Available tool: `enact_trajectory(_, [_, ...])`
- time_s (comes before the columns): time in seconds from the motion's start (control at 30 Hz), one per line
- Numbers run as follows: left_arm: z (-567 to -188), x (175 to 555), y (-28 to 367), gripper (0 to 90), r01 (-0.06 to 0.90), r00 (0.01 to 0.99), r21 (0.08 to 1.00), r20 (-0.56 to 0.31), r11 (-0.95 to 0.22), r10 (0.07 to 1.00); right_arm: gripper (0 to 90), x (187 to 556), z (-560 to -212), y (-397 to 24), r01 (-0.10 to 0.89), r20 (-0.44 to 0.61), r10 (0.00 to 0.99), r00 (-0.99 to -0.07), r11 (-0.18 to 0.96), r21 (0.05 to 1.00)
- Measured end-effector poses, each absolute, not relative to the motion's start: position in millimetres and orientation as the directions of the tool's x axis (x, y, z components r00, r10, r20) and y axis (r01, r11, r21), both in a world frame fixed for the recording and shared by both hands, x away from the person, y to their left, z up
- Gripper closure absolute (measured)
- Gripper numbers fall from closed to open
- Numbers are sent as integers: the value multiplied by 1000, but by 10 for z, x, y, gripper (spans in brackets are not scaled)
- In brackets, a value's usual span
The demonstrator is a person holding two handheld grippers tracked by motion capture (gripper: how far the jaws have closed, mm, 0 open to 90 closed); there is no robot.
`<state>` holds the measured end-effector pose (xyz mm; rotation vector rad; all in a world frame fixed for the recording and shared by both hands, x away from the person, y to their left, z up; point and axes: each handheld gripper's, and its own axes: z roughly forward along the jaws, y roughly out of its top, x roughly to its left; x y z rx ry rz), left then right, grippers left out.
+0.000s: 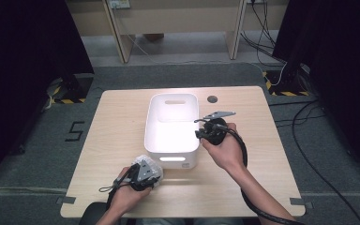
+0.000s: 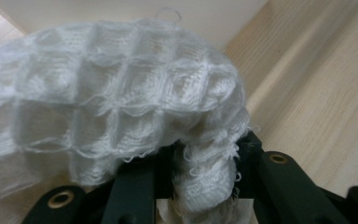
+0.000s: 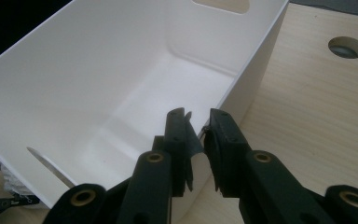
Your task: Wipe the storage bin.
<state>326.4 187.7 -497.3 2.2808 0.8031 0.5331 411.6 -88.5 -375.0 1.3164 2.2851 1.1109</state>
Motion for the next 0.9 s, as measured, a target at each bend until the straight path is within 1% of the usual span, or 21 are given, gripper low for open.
enact_trajectory(0.63, [-4896,3228,1608,677,361,773,703,141,-613,618,785,4112,-3751,-884,612,128,829,-544,288,736])
enact_trajectory(0.9, [-4764,3174,1594,679,331,770,737,150,-589,620,785,4112,-3750,-885,611,126,828,-546,291,736])
